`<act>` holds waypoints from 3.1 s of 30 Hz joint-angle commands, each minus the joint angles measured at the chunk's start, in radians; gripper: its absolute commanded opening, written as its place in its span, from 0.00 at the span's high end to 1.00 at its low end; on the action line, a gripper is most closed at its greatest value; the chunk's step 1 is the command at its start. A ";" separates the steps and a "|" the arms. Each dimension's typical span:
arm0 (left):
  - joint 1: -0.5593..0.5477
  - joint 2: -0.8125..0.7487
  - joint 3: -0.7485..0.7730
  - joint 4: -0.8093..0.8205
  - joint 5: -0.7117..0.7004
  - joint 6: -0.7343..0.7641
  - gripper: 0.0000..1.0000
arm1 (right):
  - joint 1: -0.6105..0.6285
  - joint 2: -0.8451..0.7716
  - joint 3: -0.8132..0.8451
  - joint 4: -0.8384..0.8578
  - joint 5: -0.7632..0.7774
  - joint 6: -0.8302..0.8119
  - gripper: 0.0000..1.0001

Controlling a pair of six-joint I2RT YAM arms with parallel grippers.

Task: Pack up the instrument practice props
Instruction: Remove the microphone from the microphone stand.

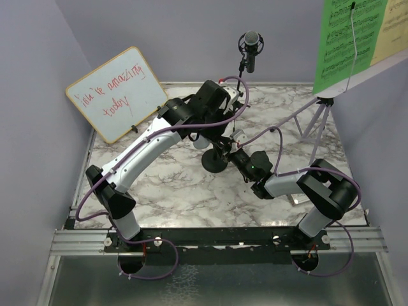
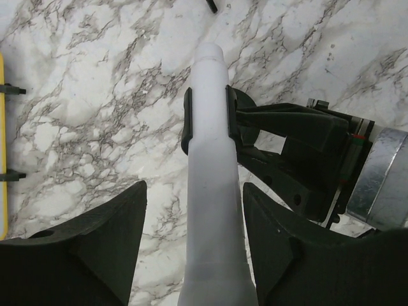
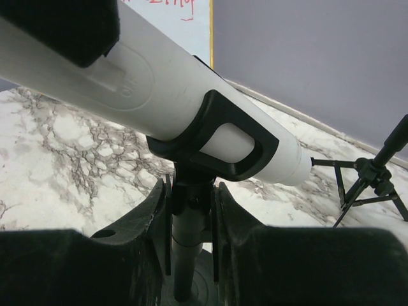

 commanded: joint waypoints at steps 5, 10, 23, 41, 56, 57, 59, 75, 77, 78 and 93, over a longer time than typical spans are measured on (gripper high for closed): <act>-0.005 -0.014 -0.064 -0.043 -0.029 0.014 0.37 | -0.011 0.016 -0.016 -0.136 0.088 -0.092 0.99; -0.005 -0.036 -0.137 -0.010 -0.012 0.003 0.36 | -0.011 0.018 -0.015 -0.135 0.084 -0.087 1.00; -0.005 -0.038 -0.242 0.147 0.062 -0.004 0.35 | -0.010 0.017 -0.013 -0.148 0.044 -0.092 0.99; -0.003 -0.145 -0.323 0.151 0.066 0.009 1.00 | -0.022 0.077 0.001 -0.152 0.144 -0.030 0.99; -0.003 -0.295 -0.450 0.130 0.116 -0.025 1.00 | -0.077 0.108 0.022 -0.214 0.179 -0.003 0.99; -0.002 -0.303 -0.456 0.130 0.117 -0.028 1.00 | -0.080 0.110 0.023 -0.216 0.179 -0.002 0.99; -0.002 -0.318 -0.468 0.129 0.116 -0.031 1.00 | -0.084 0.113 0.024 -0.221 0.179 -0.001 0.99; 0.005 -0.428 -0.532 0.096 0.157 -0.067 1.00 | -0.109 0.144 0.037 -0.251 0.201 0.006 1.00; 0.005 -0.441 -0.546 0.086 0.162 -0.073 1.00 | -0.111 0.147 0.040 -0.255 0.203 0.006 1.00; 0.005 -0.448 -0.550 0.081 0.162 -0.076 1.00 | -0.113 0.148 0.042 -0.257 0.206 0.006 0.99; 0.098 -0.521 -0.756 0.289 -0.041 0.078 1.00 | -0.118 0.119 0.044 -0.282 0.161 0.034 1.00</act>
